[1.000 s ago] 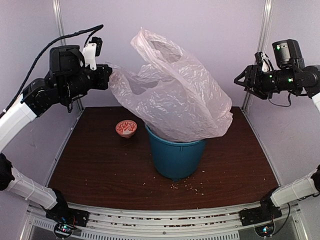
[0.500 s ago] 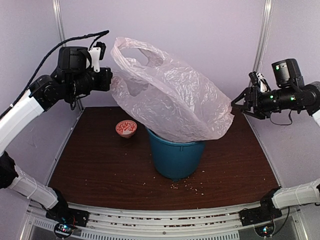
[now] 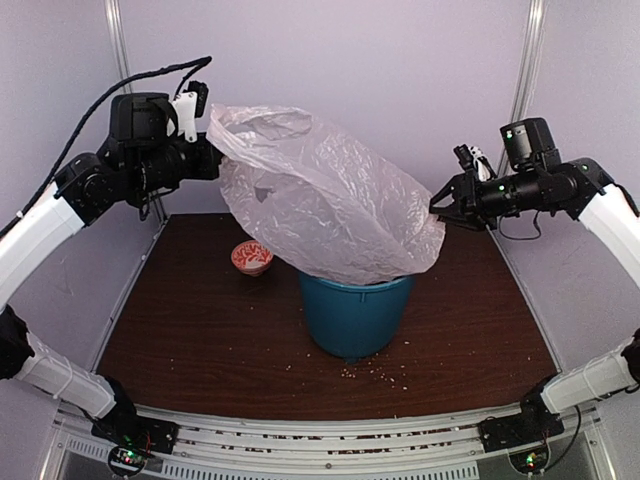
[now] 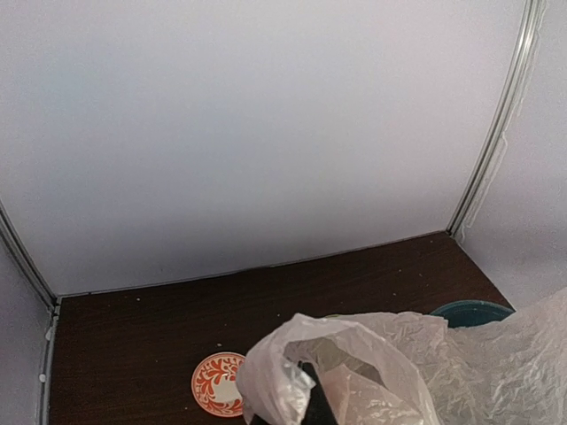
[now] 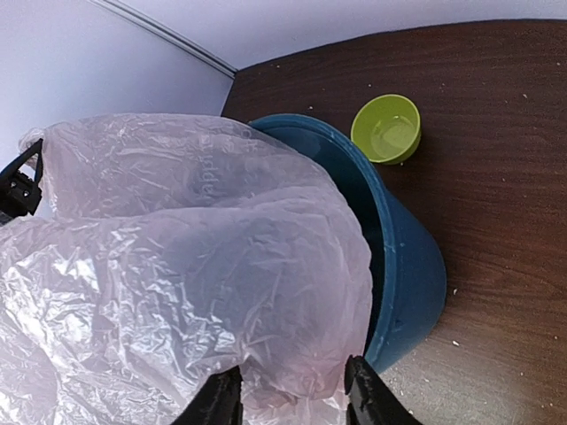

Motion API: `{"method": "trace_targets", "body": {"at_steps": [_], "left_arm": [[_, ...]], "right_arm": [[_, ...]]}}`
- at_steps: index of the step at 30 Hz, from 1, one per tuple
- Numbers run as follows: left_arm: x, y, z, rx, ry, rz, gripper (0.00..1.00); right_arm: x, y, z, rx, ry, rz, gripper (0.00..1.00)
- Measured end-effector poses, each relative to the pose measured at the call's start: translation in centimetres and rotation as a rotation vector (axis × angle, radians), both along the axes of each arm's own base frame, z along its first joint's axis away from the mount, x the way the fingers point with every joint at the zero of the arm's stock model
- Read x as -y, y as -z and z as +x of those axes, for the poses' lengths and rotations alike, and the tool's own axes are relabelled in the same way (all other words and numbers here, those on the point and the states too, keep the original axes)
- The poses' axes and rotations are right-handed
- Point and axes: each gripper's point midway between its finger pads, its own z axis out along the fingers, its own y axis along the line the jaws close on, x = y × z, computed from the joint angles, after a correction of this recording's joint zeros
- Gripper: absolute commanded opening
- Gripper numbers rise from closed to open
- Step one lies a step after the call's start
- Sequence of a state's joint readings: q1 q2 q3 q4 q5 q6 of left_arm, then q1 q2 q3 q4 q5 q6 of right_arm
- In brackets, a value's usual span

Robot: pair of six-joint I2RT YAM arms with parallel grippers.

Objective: Put the trash bags into the trash bin

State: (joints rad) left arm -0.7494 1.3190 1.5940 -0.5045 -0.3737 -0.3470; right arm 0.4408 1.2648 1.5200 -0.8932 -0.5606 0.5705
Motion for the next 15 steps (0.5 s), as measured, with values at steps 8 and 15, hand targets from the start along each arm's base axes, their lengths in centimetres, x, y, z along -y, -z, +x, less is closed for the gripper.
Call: {"method": "trace_targets", "body": {"at_steps": [8,15], "left_arm": [[-0.1,-1.8,-0.9,0.043,0.032,-0.080,0.00],[0.1,-2.4,-0.9,0.054,0.035,-0.112,0.00]], "right_arm": [[-4.2,0.7,2.8,-0.021,-0.072,0.042,0.17],[-8.7,1.8,4.2,-0.039,-0.142,0.029,0.13]]}}
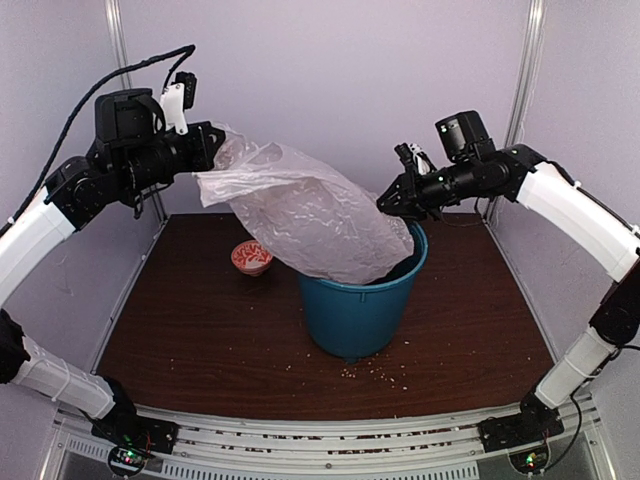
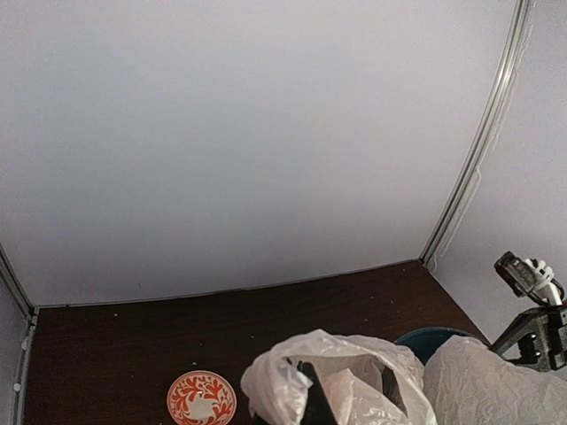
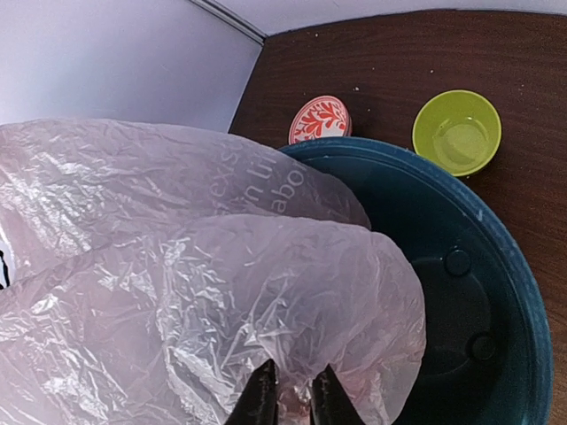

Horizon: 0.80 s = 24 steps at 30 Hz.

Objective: Put the trash bags into the trash bin

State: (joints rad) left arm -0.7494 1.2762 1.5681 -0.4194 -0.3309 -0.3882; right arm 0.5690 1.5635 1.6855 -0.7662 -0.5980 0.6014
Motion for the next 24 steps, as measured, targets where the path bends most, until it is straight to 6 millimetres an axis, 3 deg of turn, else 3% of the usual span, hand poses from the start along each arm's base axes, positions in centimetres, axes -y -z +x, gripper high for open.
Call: {"method": "trace_targets", "body": {"at_steps": [6,11,17,21,24], "left_arm": [[0.3,-0.1,-0.1,-0.005,0.015,-0.024,0.00],[0.5,-0.1,0.0,-0.007,0.021,-0.046,0.00],[1.3,0.4,0.0,-0.017,0.049,-0.063,0.00],[1.4,0.4,0.1,-0.015,0.052,-0.067,0.00],[1.3,0.5,0.2,-0.014,0.045,-0.066,0.00]], "right_arm": [[-1.5,3.7,0.7,-0.063,-0.017,-0.096,0.19],[-0.6,5.4,0.6,-0.097,0.002,-0.195,0.25],[0.1,1.3,1.1,-0.029,0.045,-0.187,0.45],[0.8,-2.0,0.8,0.025,0.060,-0.161,0.52],[1.8,-3.0,0.0,0.029,0.071,-0.158,0.54]]}}
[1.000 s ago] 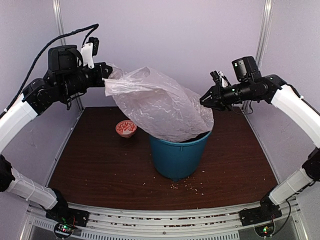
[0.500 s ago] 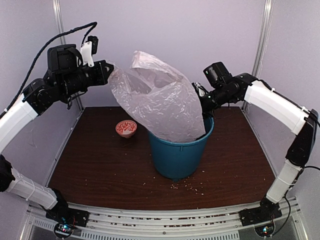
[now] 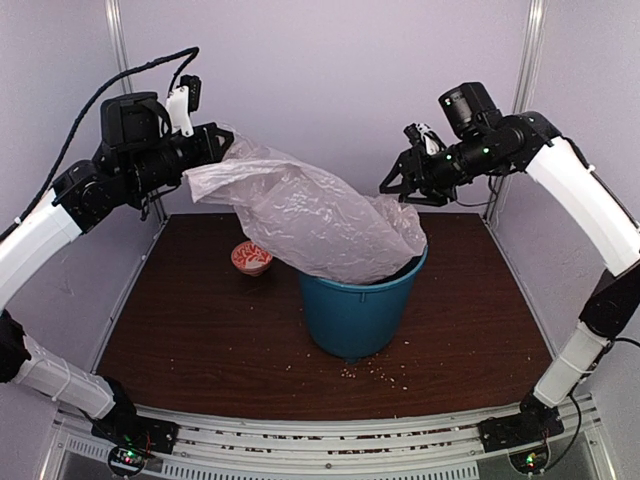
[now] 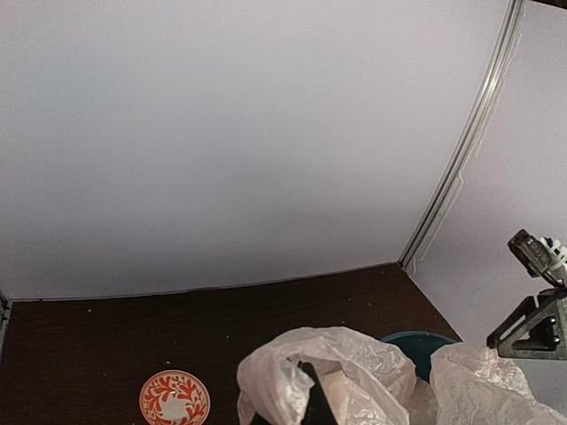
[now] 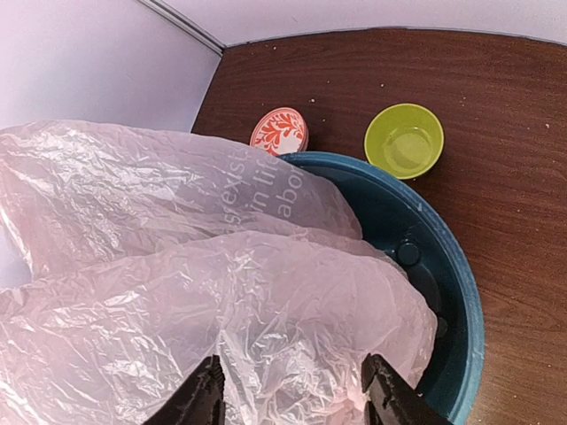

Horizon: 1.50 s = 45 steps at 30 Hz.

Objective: Put the trash bags into the trash bin

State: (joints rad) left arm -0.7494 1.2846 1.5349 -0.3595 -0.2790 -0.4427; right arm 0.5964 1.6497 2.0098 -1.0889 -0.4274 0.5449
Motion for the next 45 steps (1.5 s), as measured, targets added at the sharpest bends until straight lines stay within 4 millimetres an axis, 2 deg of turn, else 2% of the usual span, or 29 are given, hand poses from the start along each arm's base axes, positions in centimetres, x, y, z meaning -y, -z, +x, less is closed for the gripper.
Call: {"method": "trace_targets", "body": {"at_steps": [4,7,9,12,17,21,26,34,39,42,45], "left_arm": [[-0.3,0.0,0.1,0.005,-0.016,0.011,0.00],[-0.5,0.2,0.2,0.006,-0.026,0.027,0.00],[-0.6,0.2,0.2,0.006,-0.031,0.034,0.00],[-0.7,0.2,0.3,0.007,-0.036,0.041,0.00],[-0.6,0.1,0.4,0.008,-0.037,0.042,0.00],[-0.5,0.5,0.5,-0.005,-0.037,0.052,0.00],[-0.5,0.7,0.5,-0.013,-0.037,0.050,0.00],[0.2,0.1,0.1,-0.024,0.005,0.000,0.00],[0.8,0.2,-0.2,-0.042,0.042,-0.032,0.00],[1.3,1.3,-0.4,-0.066,0.067,-0.046,0.00],[1.8,2.8,-0.5,-0.101,0.088,-0.046,0.00]], "right_arm": [[2.0,-1.3,-1.0,0.027,0.021,-0.005,0.58],[3.5,-2.1,-2.4,0.055,0.022,-0.013,0.56],[4.3,-2.7,-3.7,0.078,0.006,-0.022,0.53],[5.4,-3.2,-5.4,0.110,-0.018,-0.034,0.42],[6.7,-0.9,-7.9,0.076,-0.063,-0.085,0.31],[6.2,1.2,-8.2,0.026,-0.101,-0.111,0.28],[4.7,3.1,-6.7,-0.004,-0.122,-0.128,0.23],[-0.4,6.8,-1.0,-0.042,-0.141,-0.140,0.22],[-2.0,9.5,0.4,-0.082,-0.150,-0.195,0.25],[-1.8,9.8,0.1,-0.102,-0.142,-0.212,0.29],[-1.5,8.3,0.3,-0.079,-0.117,-0.212,0.36]]}}
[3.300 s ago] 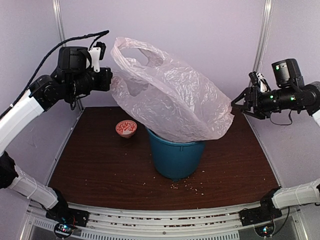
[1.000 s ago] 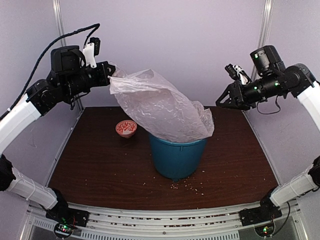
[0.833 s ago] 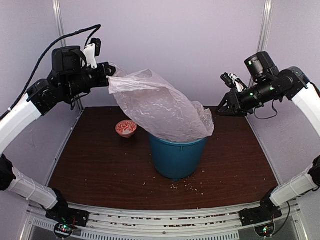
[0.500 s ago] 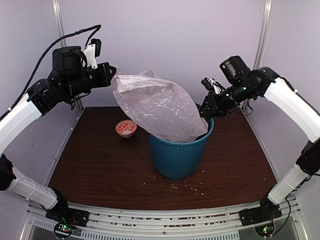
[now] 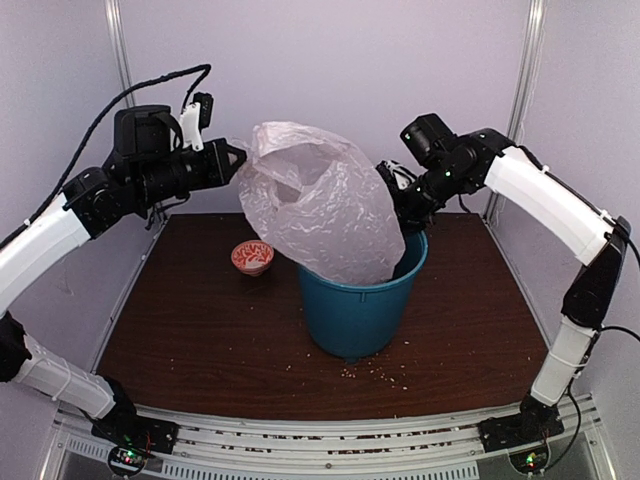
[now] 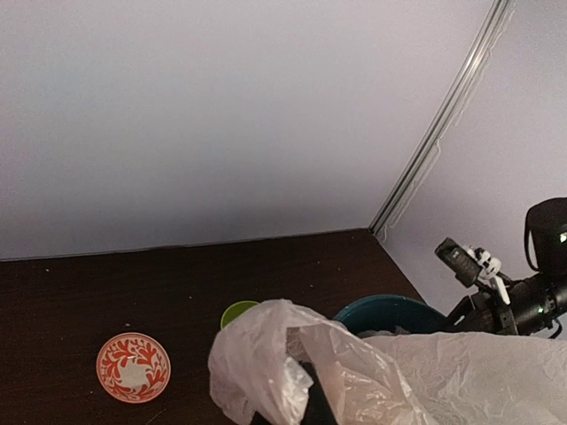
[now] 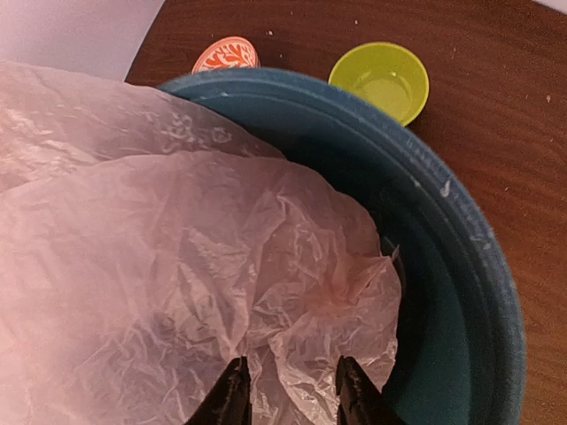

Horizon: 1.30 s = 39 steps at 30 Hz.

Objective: Put the trash bags into the trash bin

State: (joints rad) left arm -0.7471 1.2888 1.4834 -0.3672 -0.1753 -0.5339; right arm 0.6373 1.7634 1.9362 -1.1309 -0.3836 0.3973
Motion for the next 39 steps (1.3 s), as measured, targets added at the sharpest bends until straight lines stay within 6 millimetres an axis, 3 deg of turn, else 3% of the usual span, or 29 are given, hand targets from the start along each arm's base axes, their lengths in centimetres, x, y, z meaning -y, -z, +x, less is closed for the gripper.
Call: {"method": "trace_targets", "body": {"at_steps": [3,13,17,23,27,30,35,39], "left_arm": [[0.4,1.1,-0.1,-0.027,0.017,0.001,0.00],[1.7,1.0,0.6,-0.024,0.049,-0.011,0.00],[3.2,1.5,1.6,-0.035,0.073,-0.008,0.00],[4.0,0.8,2.3,-0.026,0.076,-0.021,0.00],[4.5,-2.2,2.6,0.019,0.084,-0.080,0.00],[5.2,-4.2,2.8,0.047,0.106,-0.130,0.00],[6.3,-4.1,2.9,0.025,0.145,-0.164,0.00],[7.0,-3.4,2.9,-0.006,0.171,-0.175,0.00]], "right_arm": [[0.7,-2.2,0.0,0.048,0.029,0.008,0.43],[6.3,-7.5,-1.5,0.144,0.144,0.016,0.51],[7.5,-9.7,-2.5,0.198,0.152,0.050,0.50],[7.9,-12.3,-6.2,0.266,0.056,0.148,0.40],[7.6,-11.6,-8.2,0.249,-0.013,0.193,0.33],[6.9,-9.3,-8.9,0.187,-0.050,0.204,0.30],[4.5,-6.5,-8.7,0.108,-0.096,0.234,0.27],[1.6,-6.0,-9.3,0.084,-0.168,0.271,0.27]]}}
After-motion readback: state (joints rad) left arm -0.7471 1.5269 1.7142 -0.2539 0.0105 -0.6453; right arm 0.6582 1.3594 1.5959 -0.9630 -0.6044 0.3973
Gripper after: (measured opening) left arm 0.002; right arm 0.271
